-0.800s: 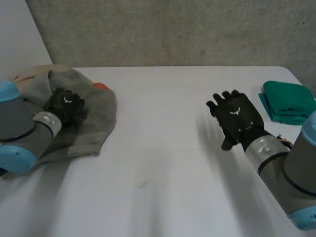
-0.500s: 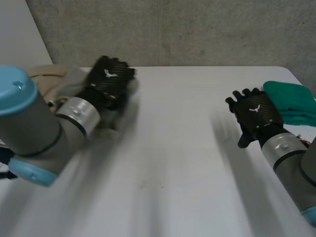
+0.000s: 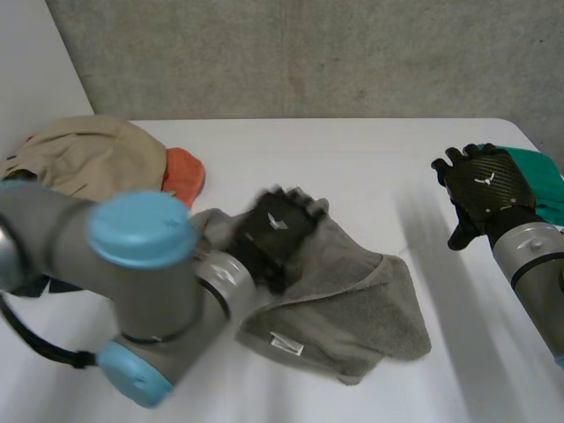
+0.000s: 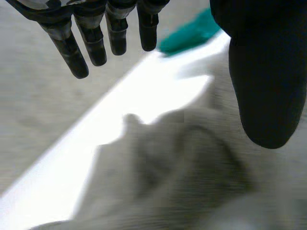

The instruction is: Fold the laundry.

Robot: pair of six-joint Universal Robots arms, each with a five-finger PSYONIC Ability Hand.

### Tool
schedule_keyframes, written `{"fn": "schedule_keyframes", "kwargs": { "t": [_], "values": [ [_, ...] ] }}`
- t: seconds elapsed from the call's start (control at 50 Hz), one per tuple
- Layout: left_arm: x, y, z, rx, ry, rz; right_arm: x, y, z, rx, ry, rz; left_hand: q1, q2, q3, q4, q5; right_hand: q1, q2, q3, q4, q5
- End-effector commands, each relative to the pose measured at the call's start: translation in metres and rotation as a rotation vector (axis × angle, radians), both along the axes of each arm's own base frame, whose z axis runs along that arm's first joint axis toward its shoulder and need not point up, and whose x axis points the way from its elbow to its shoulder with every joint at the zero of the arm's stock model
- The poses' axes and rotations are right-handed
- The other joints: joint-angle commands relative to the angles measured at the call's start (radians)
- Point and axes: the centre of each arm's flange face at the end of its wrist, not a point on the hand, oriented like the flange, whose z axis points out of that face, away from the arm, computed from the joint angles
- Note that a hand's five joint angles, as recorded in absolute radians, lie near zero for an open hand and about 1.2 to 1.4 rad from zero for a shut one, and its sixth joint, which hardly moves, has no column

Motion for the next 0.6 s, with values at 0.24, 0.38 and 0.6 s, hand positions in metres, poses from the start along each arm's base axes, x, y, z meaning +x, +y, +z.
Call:
{"fn": "schedule_keyframes", "kwargs": {
  "t": [0.24,0.38,0.6],
  "values": [
    [0.083,-0.090,0.057,-0.134,0.107,0.236,0.059,0.091,-0.006,0.300,0.073,0.274,0.039,0.035,0.032,0.038,0.025,-0.021,-0.044,-0.032,-0.055,-0.062],
    [0.093,-0.127,0.007,-0.044,-0.015,0.193,0.088,0.113,-0.013,0.245,0.106,0.399,0.051,0.047,0.044,0.050,0.037,-0.021,-0.044,-0.032,-0.055,-0.062],
    [0.084,-0.146,-0.041,0.013,-0.094,0.174,0.121,0.121,-0.057,0.147,0.296,0.502,0.376,0.373,0.370,0.375,0.363,0.106,0.084,0.096,0.073,0.065]
  ]
}}
